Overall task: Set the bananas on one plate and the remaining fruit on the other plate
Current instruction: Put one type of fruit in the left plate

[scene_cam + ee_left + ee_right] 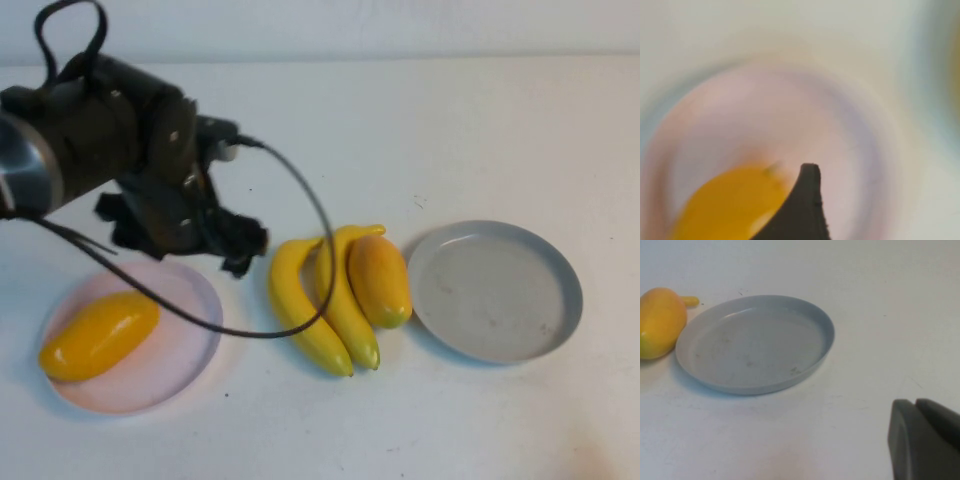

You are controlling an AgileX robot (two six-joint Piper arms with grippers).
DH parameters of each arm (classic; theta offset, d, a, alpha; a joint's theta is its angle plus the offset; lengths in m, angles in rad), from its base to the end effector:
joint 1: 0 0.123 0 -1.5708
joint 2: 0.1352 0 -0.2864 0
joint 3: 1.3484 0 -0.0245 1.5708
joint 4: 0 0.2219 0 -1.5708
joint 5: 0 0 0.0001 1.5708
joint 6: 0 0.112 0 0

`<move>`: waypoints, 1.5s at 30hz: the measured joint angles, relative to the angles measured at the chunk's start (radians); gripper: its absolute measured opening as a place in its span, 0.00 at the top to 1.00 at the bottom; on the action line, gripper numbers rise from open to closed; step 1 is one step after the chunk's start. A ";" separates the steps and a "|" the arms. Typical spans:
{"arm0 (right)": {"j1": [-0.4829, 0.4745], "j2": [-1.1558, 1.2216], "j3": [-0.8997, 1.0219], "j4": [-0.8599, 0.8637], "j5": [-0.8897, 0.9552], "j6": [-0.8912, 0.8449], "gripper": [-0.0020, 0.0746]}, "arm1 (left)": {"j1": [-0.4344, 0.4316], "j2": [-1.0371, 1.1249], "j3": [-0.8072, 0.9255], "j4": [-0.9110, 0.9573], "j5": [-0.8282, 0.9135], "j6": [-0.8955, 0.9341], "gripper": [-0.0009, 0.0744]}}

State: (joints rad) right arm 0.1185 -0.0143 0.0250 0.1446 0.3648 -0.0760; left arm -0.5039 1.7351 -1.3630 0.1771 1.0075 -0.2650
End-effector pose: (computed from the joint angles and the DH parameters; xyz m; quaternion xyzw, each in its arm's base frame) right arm 0.0414 0.0107 0.1674 -0.0391 0.7992 0.0737 0.5952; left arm 0.3018 -0.1473 0.2515 0.1537 0.9751 0.0229 0.1583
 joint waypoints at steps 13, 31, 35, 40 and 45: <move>0.000 0.000 0.000 0.000 0.000 0.000 0.99 | -0.242 0.330 -0.439 -0.138 -0.009 -0.012 0.10; 0.000 0.000 0.000 0.000 0.000 0.000 0.99 | -0.252 0.462 -0.509 -0.129 -0.029 -0.017 0.10; 0.000 0.000 0.000 0.000 0.000 0.000 0.99 | -0.252 0.466 -0.509 -0.129 -0.031 -0.017 0.10; 0.000 0.000 0.000 0.000 0.000 0.000 0.99 | -0.252 0.466 -0.509 -0.129 -0.035 -0.017 0.17; 0.000 0.000 0.000 0.000 0.000 0.000 0.99 | -0.252 0.466 -0.509 -0.129 -0.035 -0.015 0.28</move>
State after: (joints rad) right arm 0.1185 -0.0143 0.0250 0.1446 0.3648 -0.0760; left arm -0.7560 2.2011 -1.8723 0.0486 0.9727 -0.2799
